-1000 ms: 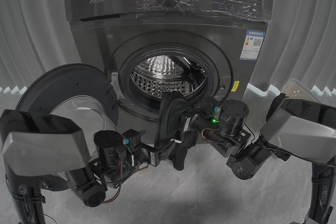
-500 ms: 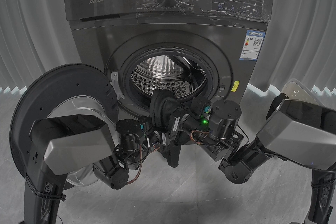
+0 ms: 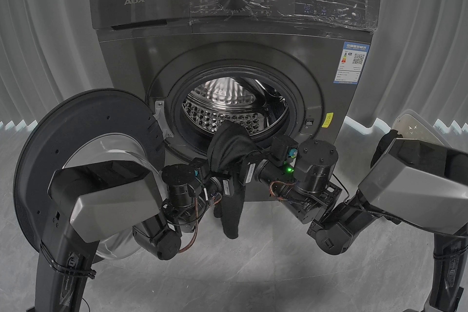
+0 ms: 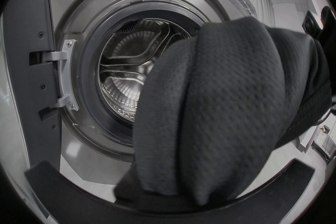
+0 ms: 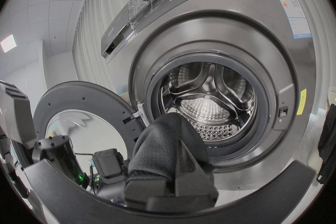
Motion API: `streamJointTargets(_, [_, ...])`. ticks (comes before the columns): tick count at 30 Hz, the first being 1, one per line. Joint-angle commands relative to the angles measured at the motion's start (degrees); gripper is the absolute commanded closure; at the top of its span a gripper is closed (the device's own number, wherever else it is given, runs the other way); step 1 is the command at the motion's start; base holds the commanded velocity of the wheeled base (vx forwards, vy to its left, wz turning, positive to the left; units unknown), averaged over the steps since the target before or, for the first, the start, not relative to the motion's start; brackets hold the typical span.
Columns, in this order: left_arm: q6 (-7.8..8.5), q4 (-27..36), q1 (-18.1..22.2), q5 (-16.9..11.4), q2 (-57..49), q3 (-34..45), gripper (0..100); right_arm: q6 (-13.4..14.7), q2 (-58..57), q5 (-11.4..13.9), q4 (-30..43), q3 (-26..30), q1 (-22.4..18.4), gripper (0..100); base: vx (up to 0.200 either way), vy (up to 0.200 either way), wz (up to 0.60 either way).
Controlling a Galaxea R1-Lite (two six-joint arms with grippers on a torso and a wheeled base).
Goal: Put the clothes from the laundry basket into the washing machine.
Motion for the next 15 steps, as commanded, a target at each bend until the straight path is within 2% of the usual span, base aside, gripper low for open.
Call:
streamJointTargets(1, [-0.13,-0.1,0.69,0.67,-0.24,-0.2,100,0.1,-0.34,0.03,-0.15,2.0,-0.23,100,0.0,0.0,0.0])
streamJointTargets(7, [-0.22,-0.1,1.39,1.02,-1.12,-0.55,100,0.54,-2.63,0.73,-0.85,8.42,0.04,100,0.0,0.0,0.0])
streamJointTargets(8, [-0.22,-0.1,1.39,1.02,-1.3,-0.55,100,0.72,-3.07,0.64,-0.94,9.3,0.04,0,0.0,0.0,0.0])
streamJointTargets(11, [-0.31,-0.1,1.39,1.02,-2.35,-0.47,100,0.45,-5.0,0.64,-0.5,13.69,-0.14,0,0.0,0.0,0.0])
streamJointTargets(12, [-0.39,-0.1,1.39,1.11,-2.61,-0.55,100,0.19,-6.58,0.91,-0.24,17.65,-0.14,0,0.0,0.0,0.0])
streamJointTargets(15, [-0.48,-0.01,1.48,1.11,-3.49,-0.55,100,0.01,-7.38,1.35,-0.5,22.92,-0.05,0,0.0,0.0,0.0])
